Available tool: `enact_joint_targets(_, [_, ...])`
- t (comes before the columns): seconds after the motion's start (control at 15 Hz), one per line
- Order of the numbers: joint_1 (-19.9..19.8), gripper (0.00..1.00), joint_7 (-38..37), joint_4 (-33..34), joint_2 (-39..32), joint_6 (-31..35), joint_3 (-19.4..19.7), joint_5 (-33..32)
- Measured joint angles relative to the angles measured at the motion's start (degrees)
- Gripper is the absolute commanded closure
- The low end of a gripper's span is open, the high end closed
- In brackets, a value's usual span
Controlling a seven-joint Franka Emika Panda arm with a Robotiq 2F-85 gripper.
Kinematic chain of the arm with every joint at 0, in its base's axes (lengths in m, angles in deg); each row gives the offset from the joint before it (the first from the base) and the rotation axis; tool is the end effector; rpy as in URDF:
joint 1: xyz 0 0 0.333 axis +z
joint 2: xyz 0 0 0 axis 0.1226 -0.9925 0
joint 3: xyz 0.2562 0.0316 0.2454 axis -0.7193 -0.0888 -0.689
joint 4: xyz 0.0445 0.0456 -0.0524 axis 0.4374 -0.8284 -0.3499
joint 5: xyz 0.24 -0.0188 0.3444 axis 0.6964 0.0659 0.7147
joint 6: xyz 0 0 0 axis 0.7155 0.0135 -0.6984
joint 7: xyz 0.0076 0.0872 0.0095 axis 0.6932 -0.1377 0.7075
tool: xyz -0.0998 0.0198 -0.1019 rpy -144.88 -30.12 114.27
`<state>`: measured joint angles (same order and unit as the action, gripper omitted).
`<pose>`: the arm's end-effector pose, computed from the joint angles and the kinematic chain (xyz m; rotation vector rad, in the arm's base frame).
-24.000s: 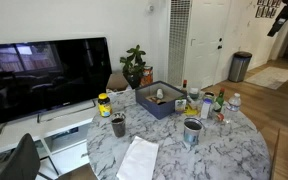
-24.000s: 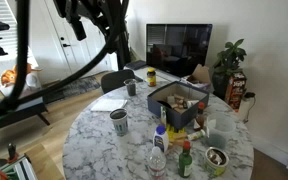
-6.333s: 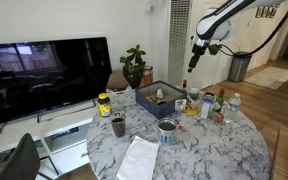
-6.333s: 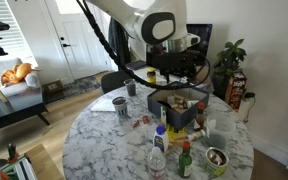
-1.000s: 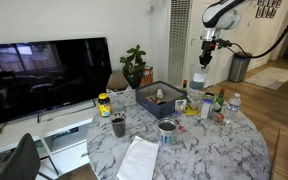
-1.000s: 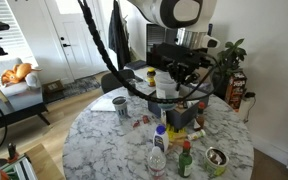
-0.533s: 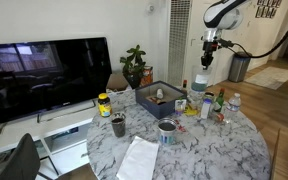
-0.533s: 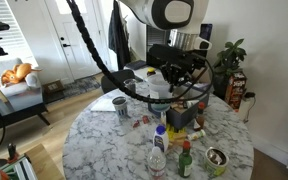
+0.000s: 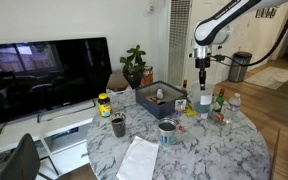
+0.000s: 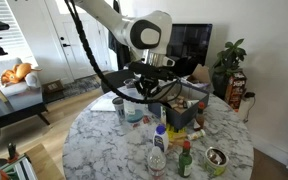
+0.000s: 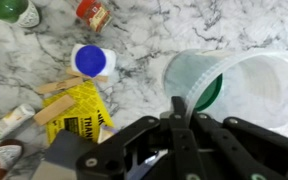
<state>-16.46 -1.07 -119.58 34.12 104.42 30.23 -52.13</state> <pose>0.5705 -0.1009 0.3043 -2.9221 -0.5681 0.2839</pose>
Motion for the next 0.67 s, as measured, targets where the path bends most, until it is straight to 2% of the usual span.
enact_joint_targets(0.2, [3.9, 0.99, -0.1, -6.4, -0.3, 5.2, -2.0, -4.9])
enact_joint_targets(0.33, [5.9, 0.99, -0.2, -10.0, -0.8, 11.3, -3.0, -8.2])
enact_joint_targets(0.53, [7.5, 0.99, -0.2, -14.5, -1.2, 22.0, -4.0, -10.4])
enact_joint_targets(0.67, [7.7, 0.99, -0.1, -16.7, -1.3, 26.4, -4.4, -11.3])
